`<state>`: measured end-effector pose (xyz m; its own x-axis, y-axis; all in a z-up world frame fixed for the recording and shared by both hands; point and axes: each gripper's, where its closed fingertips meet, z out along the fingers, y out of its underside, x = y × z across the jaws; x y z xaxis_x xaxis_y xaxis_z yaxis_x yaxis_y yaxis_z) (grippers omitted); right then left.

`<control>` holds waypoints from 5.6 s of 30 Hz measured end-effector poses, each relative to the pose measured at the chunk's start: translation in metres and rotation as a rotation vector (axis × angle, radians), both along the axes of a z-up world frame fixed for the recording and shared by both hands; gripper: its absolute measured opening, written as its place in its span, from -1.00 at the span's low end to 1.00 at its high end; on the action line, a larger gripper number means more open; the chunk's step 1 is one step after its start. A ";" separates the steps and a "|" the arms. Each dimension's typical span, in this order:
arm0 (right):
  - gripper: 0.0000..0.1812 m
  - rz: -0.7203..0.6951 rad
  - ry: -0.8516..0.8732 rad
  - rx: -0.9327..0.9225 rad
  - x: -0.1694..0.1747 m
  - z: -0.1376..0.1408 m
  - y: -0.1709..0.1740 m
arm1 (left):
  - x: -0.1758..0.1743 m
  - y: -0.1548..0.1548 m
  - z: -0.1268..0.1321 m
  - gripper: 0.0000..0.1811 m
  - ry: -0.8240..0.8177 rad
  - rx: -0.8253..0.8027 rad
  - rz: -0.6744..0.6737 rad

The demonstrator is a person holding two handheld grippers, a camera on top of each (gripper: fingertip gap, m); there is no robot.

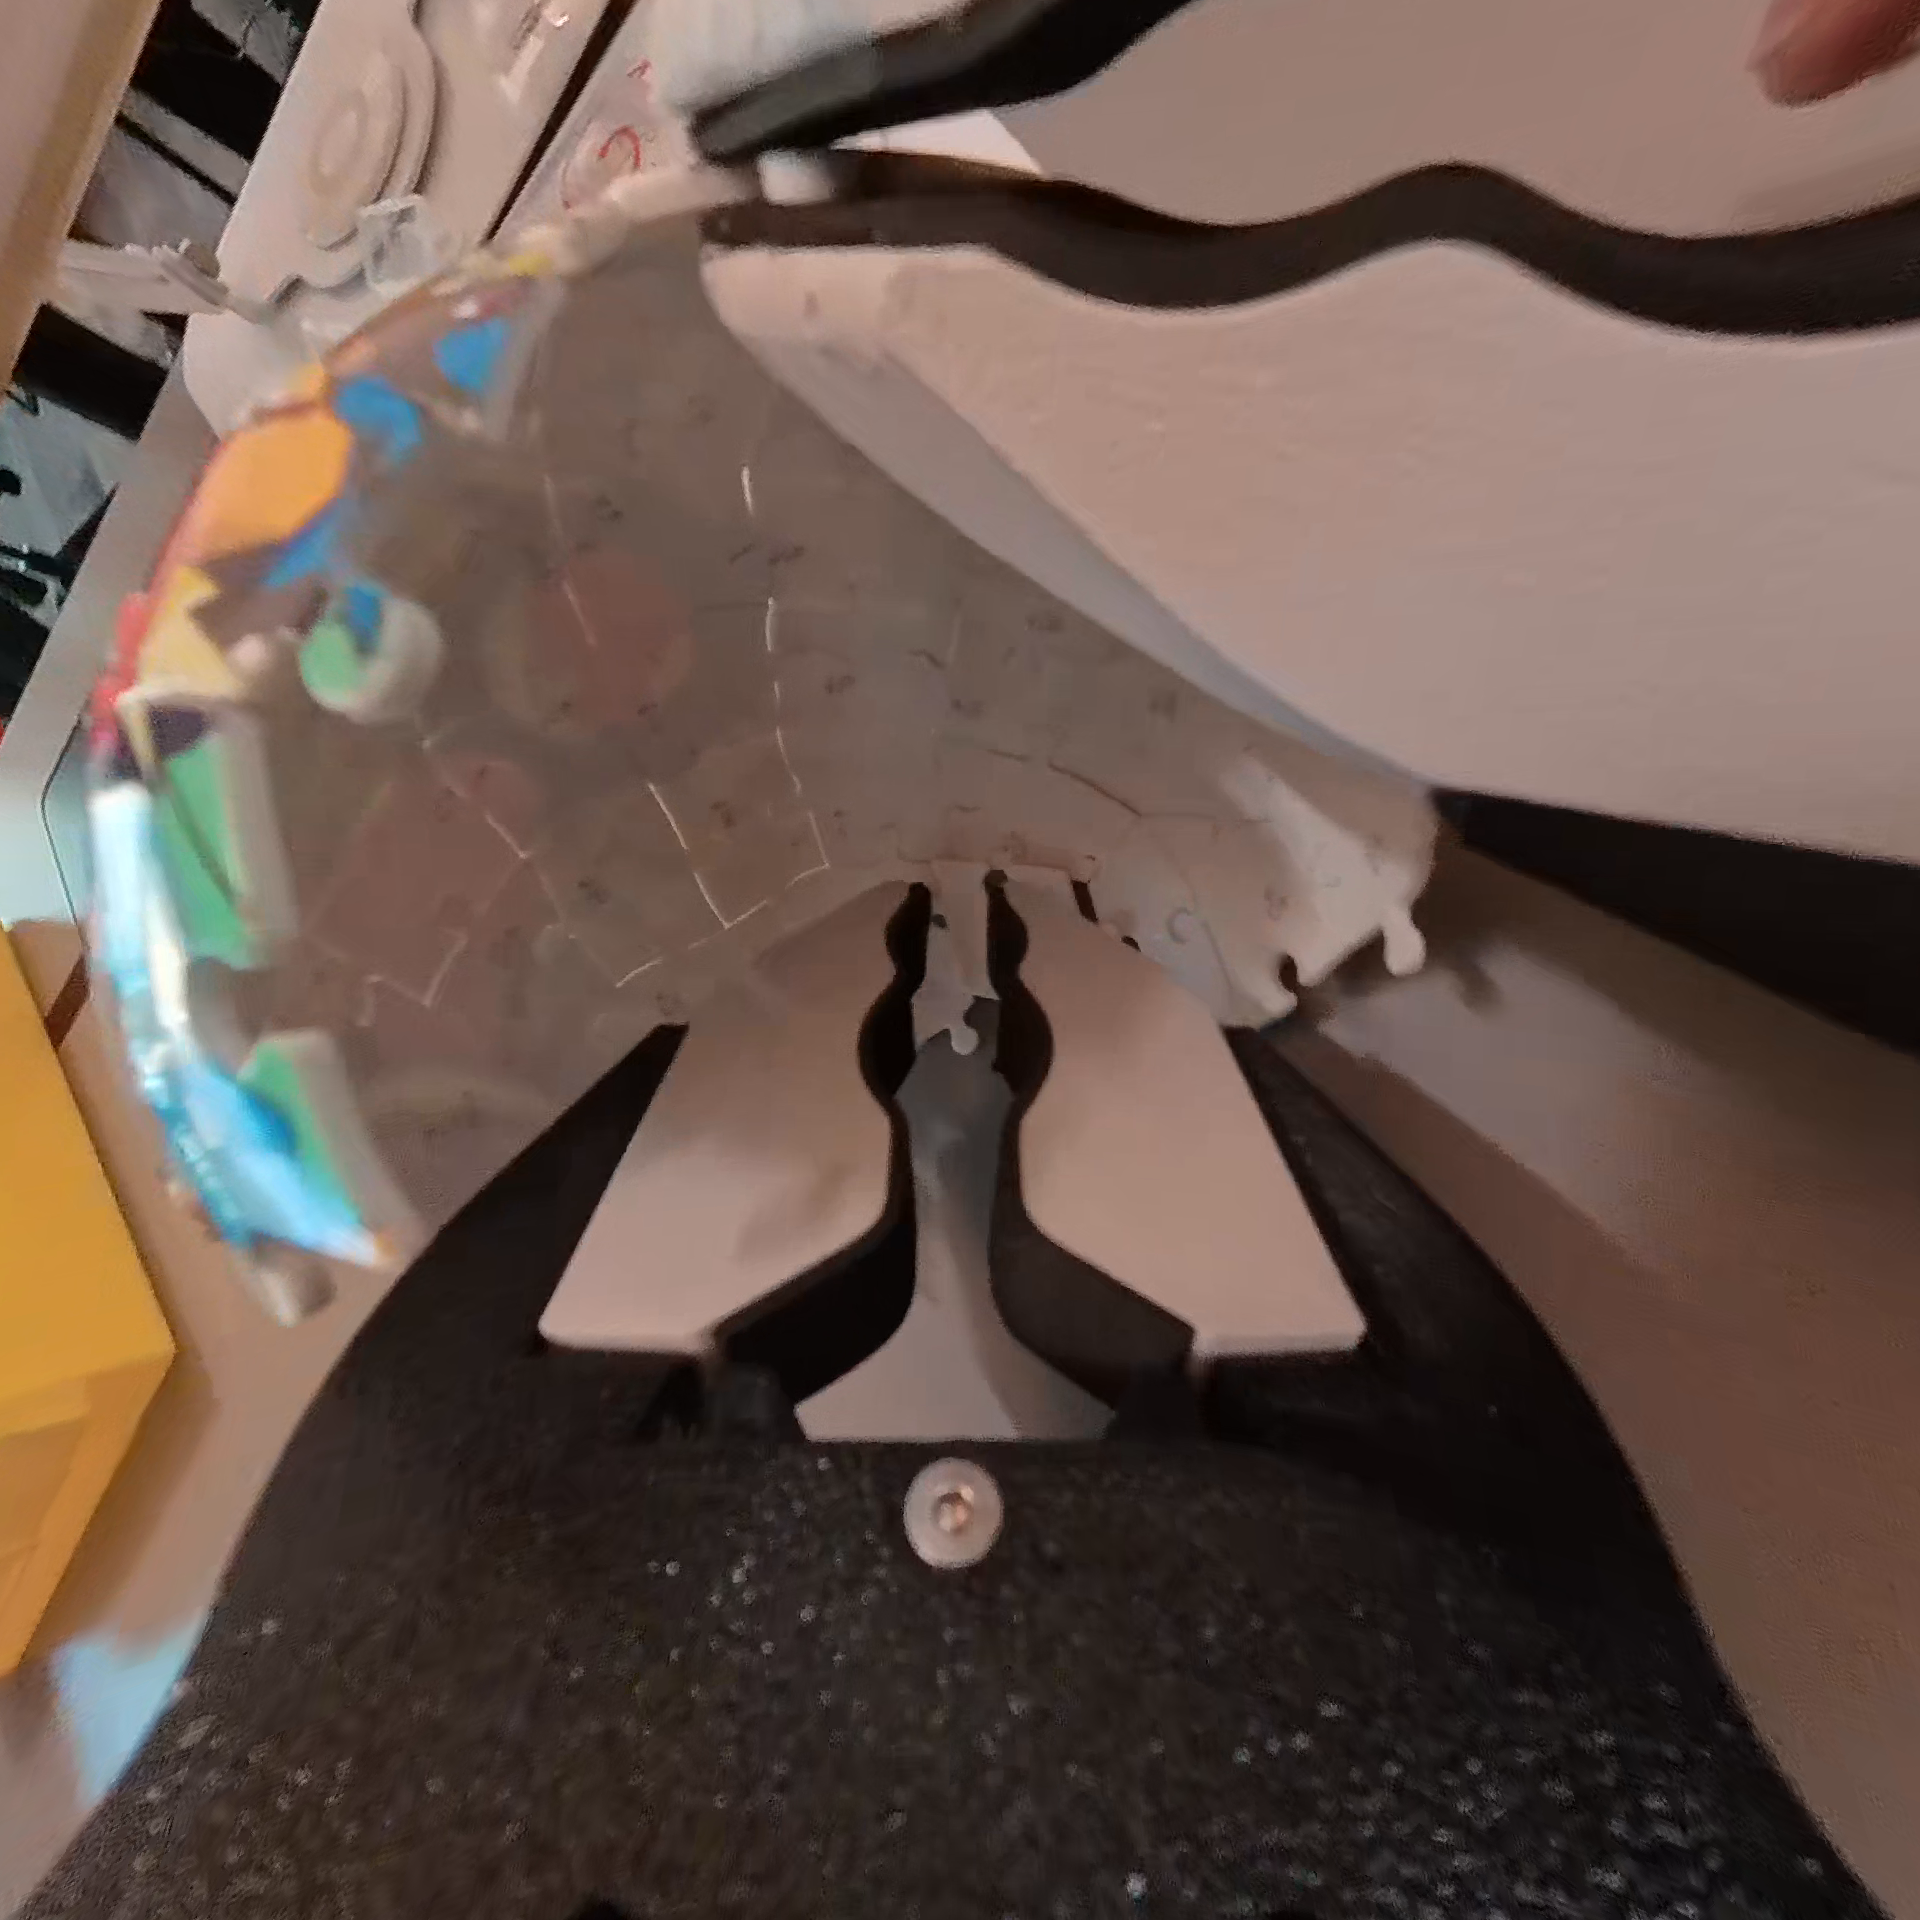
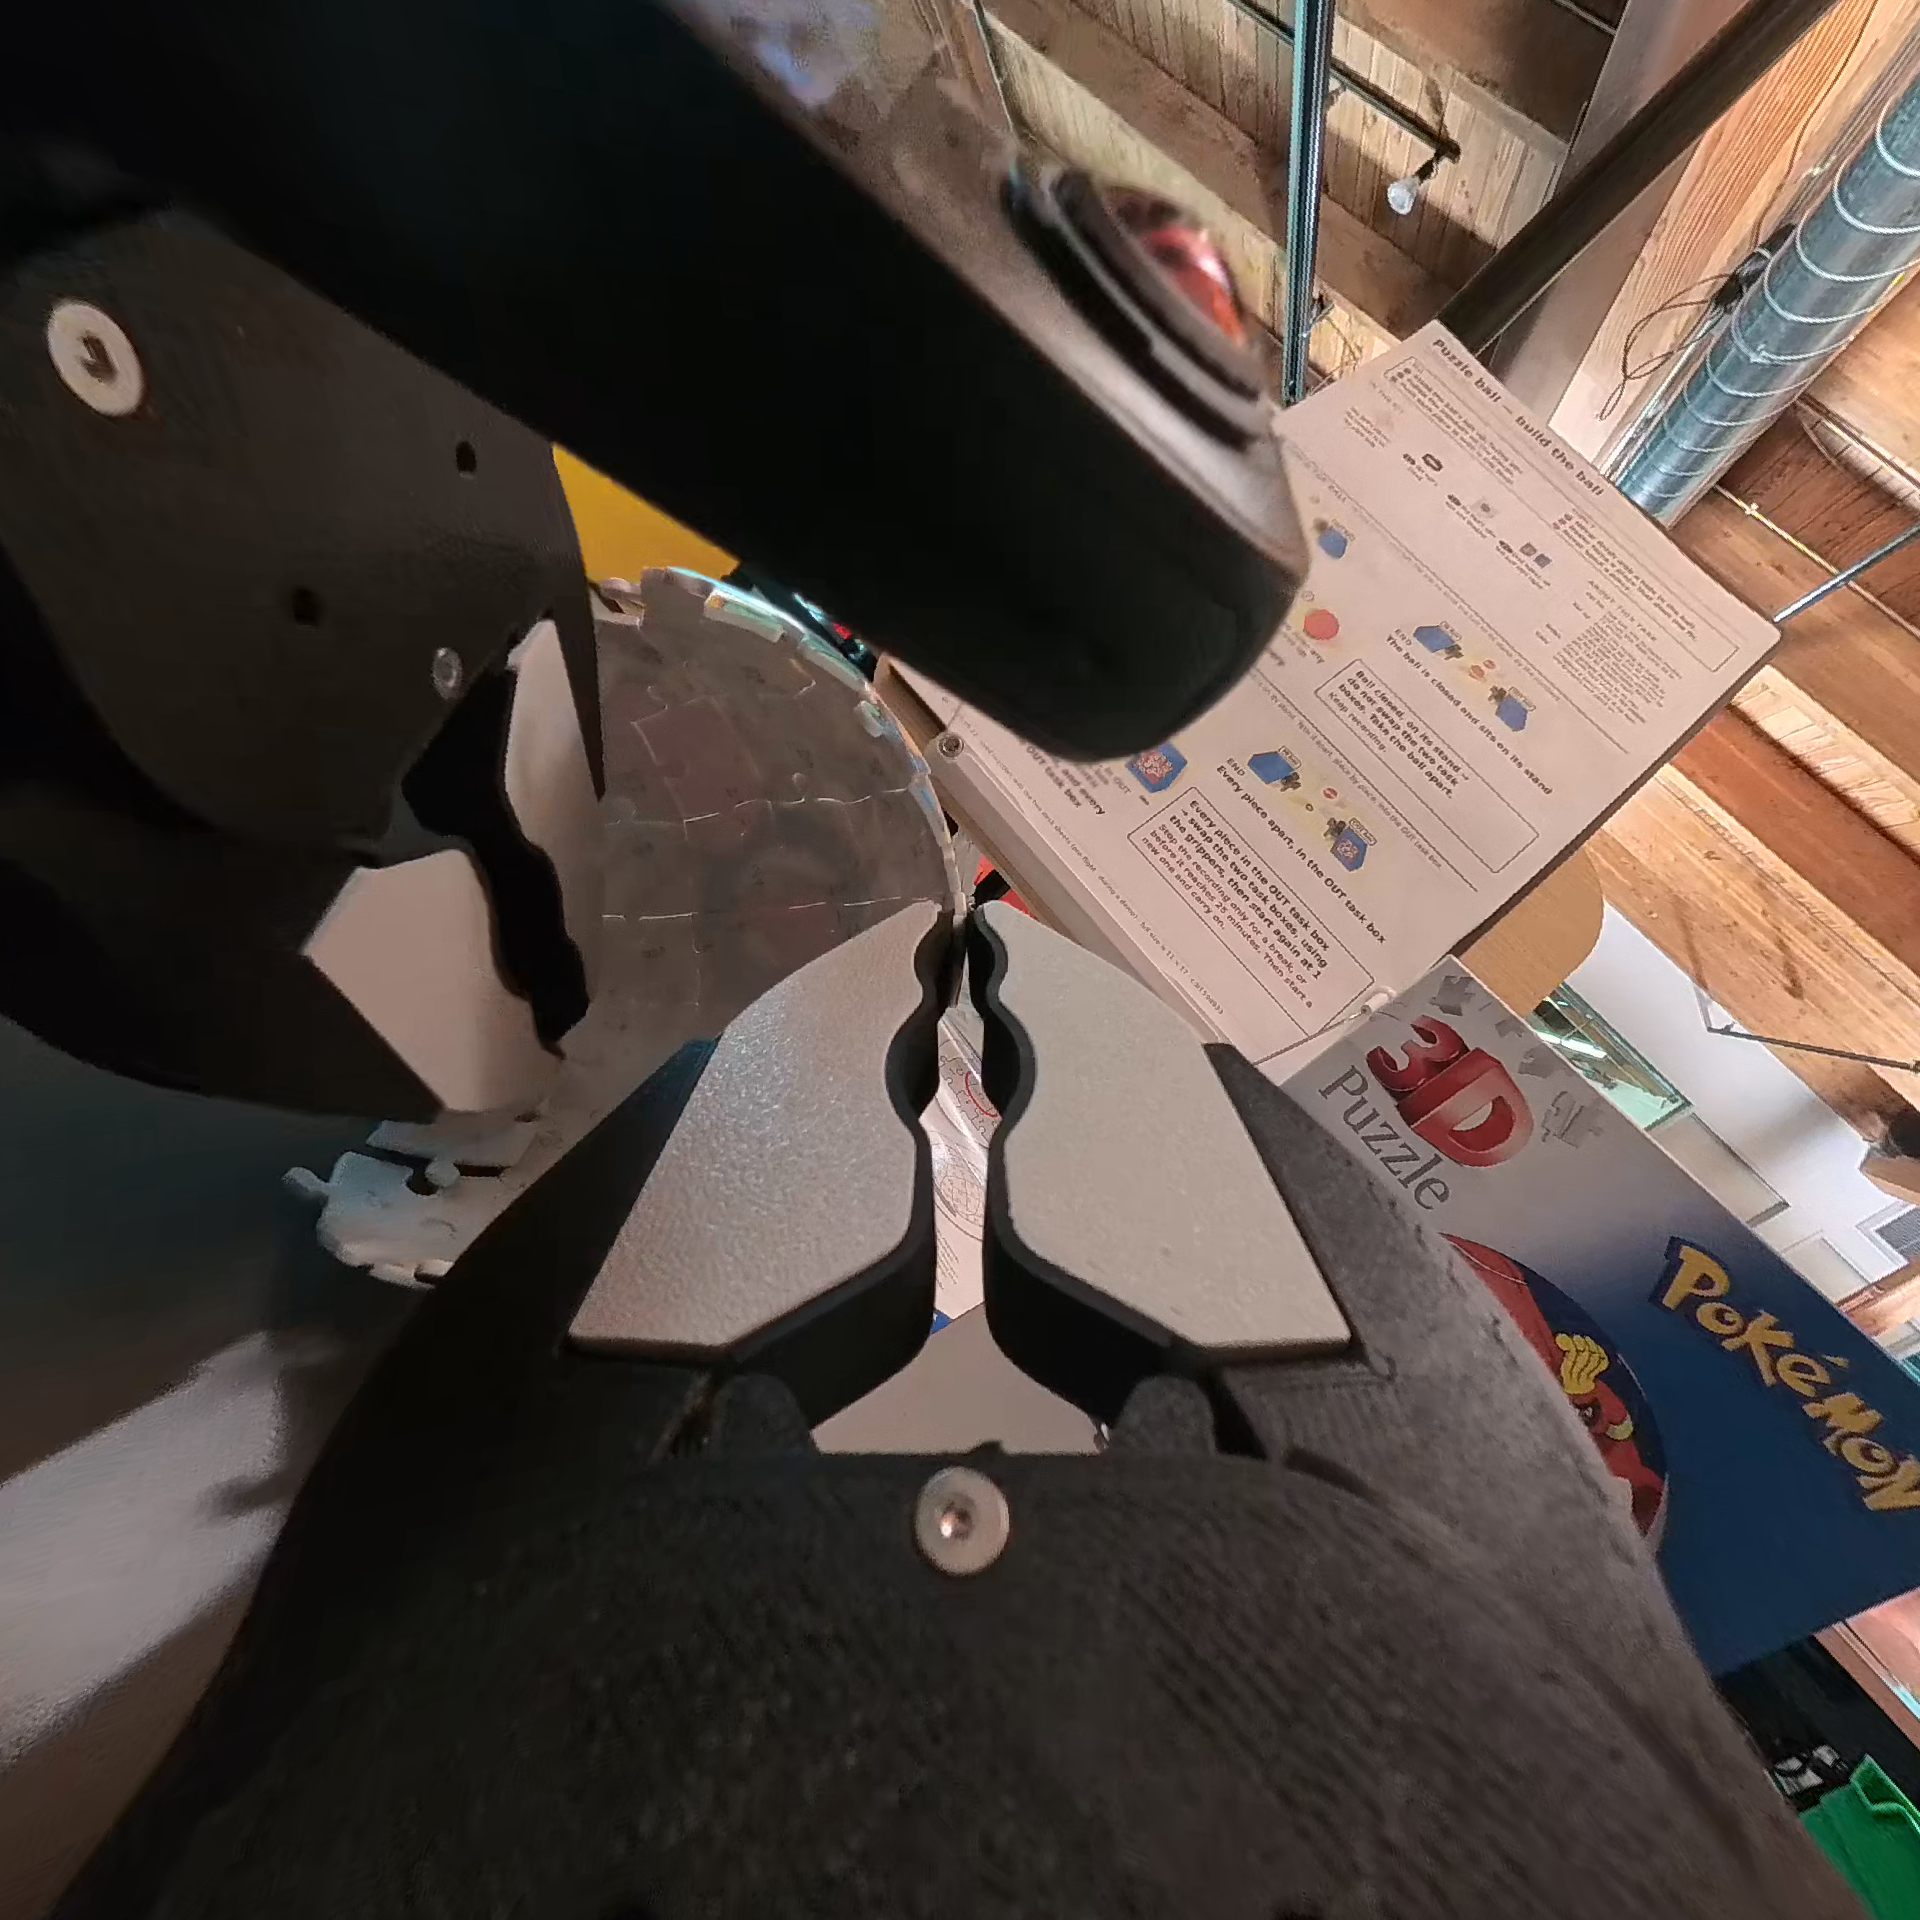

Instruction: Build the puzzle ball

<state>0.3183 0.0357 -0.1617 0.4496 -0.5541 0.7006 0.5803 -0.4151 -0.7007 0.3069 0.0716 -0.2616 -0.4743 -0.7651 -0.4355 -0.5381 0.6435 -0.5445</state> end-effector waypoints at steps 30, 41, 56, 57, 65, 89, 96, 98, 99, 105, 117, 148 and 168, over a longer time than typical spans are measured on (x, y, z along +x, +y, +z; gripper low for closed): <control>-0.97 -0.005 0.017 0.014 0.001 -0.001 -0.001 | -0.002 -0.005 -0.012 -1.00 0.080 -0.082 0.021; -0.97 -0.013 0.022 0.016 0.002 -0.001 -0.002 | -0.002 -0.011 -0.013 -1.00 0.042 -0.156 0.066; -0.97 -0.012 0.018 0.014 0.002 -0.001 -0.001 | -0.003 0.002 -0.008 -1.00 0.028 -0.118 0.134; -0.97 -0.012 0.018 0.014 0.002 -0.001 -0.001 | -0.003 0.002 -0.010 -1.00 0.037 -0.117 0.141; -0.97 -0.012 0.019 0.017 0.002 0.000 -0.001 | -0.002 0.004 -0.013 -1.00 0.033 -0.040 0.151; -0.97 -0.014 0.022 0.018 0.002 -0.001 -0.002 | -0.012 -0.008 -0.014 -1.00 0.130 -0.113 0.107; -0.97 -0.016 0.024 0.019 0.002 -0.001 -0.002 | -0.011 -0.008 -0.013 -1.00 0.104 -0.131 0.111; -0.97 -0.017 0.021 0.015 0.002 -0.001 -0.002 | -0.010 -0.005 -0.008 -1.00 0.071 -0.162 0.138; -0.97 -0.017 0.021 0.014 0.002 -0.001 -0.002 | -0.010 -0.001 -0.002 -1.00 0.035 -0.175 0.168; -0.97 -0.015 0.025 0.018 0.002 -0.001 -0.002 | -0.014 0.012 0.011 -1.00 -0.010 -0.122 0.236; -0.97 -0.017 0.028 0.018 0.002 -0.001 -0.002 | 0.005 0.011 -0.011 -1.00 -0.003 -0.084 0.261; -0.97 -0.054 0.070 0.037 0.011 -0.004 -0.006 | 0.012 0.003 -0.014 -1.00 0.007 -0.156 0.234; -0.96 -0.133 0.374 0.031 0.049 -0.026 -0.020 | 0.000 0.031 0.071 -0.85 -0.357 -0.135 0.068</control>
<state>0.3678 0.0156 -0.1882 0.5933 -0.6430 0.4842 0.2253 -0.4449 -0.8668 0.3072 0.1024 -0.1905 -0.2573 -0.8515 -0.4569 -0.3380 0.5223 -0.7829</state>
